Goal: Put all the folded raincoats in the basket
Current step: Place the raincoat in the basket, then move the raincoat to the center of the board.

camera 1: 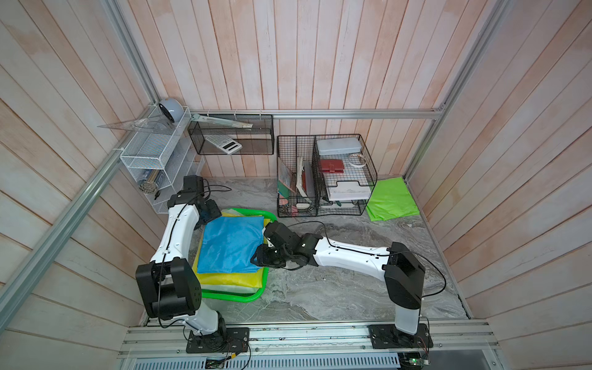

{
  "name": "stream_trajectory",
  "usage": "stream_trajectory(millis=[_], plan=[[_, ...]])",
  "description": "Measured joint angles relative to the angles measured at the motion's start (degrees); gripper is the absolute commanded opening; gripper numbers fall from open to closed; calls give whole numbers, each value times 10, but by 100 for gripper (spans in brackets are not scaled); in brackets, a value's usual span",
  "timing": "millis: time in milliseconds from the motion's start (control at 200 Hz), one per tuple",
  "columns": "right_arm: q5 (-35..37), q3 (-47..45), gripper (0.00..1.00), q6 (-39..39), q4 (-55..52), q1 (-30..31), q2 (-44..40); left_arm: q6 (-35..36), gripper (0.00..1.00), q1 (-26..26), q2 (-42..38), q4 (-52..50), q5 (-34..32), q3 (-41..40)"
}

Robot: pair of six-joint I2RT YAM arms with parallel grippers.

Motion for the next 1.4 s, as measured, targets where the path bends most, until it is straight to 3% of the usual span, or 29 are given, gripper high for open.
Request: stream_trajectory(millis=[165,320,490,570,665,830,955,1110,1400], plan=[[22,21,54,-48,-49,-1,-16,-4,77,0,-22,-19,0,46],[34,5,56,-75,-77,-12,-69,-9,77,0,-62,-37,5,83],[37,-65,52,-95,-80,-62,-158,-16,77,0,-108,-48,43,92],[35,-136,46,-100,-75,-117,-216,-23,77,0,-140,-43,82,69],[31,-235,46,-97,-73,-221,-296,-28,77,-8,-193,-36,137,13],[44,-367,49,-88,-78,-388,-429,-41,77,-60,-267,-35,196,-71],[39,-402,52,-88,-91,-508,-490,-57,77,-89,-304,-28,221,-121],[20,-415,57,-89,-84,-658,-471,-70,77,-108,-324,-26,233,-155],[-18,-388,59,-59,9,-789,-254,-70,77,-110,-335,-35,226,-165]])
